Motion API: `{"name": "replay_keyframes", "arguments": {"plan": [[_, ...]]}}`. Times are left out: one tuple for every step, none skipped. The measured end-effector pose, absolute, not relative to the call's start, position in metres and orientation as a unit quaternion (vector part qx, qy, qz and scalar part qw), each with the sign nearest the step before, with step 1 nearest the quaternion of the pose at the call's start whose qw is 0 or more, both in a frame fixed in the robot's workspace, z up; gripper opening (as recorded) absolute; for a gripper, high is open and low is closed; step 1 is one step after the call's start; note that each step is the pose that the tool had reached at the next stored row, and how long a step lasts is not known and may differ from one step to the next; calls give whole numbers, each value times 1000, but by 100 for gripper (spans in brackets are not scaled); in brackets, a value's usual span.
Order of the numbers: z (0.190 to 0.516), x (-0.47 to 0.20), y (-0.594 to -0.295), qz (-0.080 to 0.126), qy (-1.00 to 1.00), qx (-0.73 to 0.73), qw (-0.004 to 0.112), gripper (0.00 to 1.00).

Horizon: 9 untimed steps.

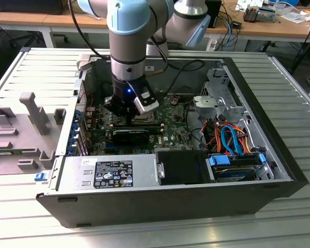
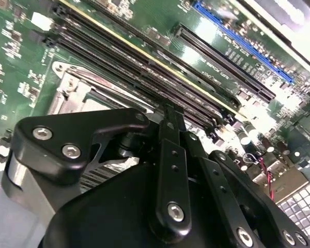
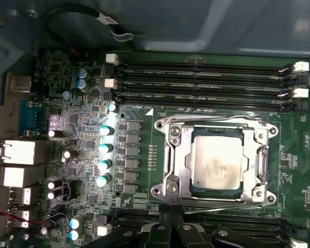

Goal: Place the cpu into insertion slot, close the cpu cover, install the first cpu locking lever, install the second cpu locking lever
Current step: 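Install the second cpu locking lever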

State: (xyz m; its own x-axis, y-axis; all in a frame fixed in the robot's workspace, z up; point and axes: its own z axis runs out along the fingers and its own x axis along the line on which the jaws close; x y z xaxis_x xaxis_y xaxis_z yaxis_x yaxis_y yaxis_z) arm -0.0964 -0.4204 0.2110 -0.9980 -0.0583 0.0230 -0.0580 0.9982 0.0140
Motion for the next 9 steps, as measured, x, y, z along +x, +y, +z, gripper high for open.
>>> {"name": "replay_keyframes", "arguments": {"plan": [[211, -98, -420, -7, -999, 30, 12, 11], [210, -100, -420, -7, -999, 30, 12, 11], [210, -101, -420, -7, -999, 31, 12, 11], [210, -102, -420, -7, -999, 31, 12, 11], [210, -103, -420, -7, -999, 31, 12, 11], [210, -103, -420, -6, -999, 31, 12, 11], [210, -104, -420, -7, -999, 32, 12, 11], [210, -105, -420, -7, -999, 33, 12, 11], [209, -106, -420, -6, -999, 35, 12, 11]]}}
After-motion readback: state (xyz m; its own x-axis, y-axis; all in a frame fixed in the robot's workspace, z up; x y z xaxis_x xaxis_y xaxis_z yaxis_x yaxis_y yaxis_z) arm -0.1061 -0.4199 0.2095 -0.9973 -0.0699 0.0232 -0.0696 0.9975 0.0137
